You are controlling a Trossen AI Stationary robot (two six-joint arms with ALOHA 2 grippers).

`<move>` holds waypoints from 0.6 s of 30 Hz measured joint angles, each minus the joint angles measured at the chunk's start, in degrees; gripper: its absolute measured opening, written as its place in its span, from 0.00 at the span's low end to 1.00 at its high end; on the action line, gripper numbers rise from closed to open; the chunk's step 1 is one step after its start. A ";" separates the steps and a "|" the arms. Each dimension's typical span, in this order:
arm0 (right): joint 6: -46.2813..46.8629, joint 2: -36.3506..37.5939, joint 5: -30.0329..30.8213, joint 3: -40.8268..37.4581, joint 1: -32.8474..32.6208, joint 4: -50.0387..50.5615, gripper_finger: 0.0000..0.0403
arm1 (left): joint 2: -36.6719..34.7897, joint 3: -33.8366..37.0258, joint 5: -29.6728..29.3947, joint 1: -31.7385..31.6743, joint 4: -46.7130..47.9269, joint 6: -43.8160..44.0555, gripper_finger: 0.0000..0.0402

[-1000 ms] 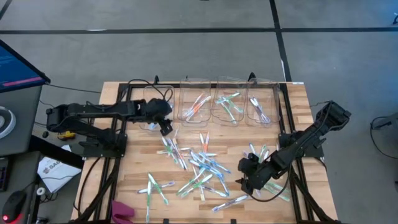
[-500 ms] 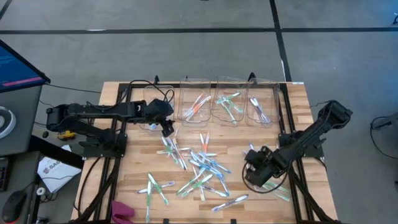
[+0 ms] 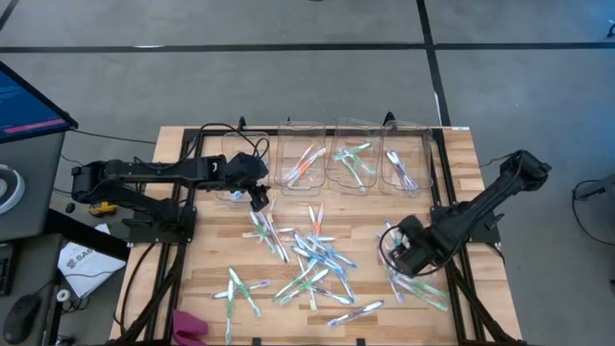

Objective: Pick & Place Toothbrushes
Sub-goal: Put the violet toothbrush into the right transparent bin

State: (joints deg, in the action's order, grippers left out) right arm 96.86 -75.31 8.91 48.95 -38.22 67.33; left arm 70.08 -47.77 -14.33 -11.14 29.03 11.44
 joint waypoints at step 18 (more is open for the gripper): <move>22.20 -5.08 -2.39 -1.41 -11.47 1.91 0.67 | 0.00 0.00 0.15 0.00 0.00 0.00 0.48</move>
State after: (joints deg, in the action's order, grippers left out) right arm 119.07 -80.38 6.52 47.54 -49.69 69.24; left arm 70.08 -47.77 -14.17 -11.14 29.02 11.44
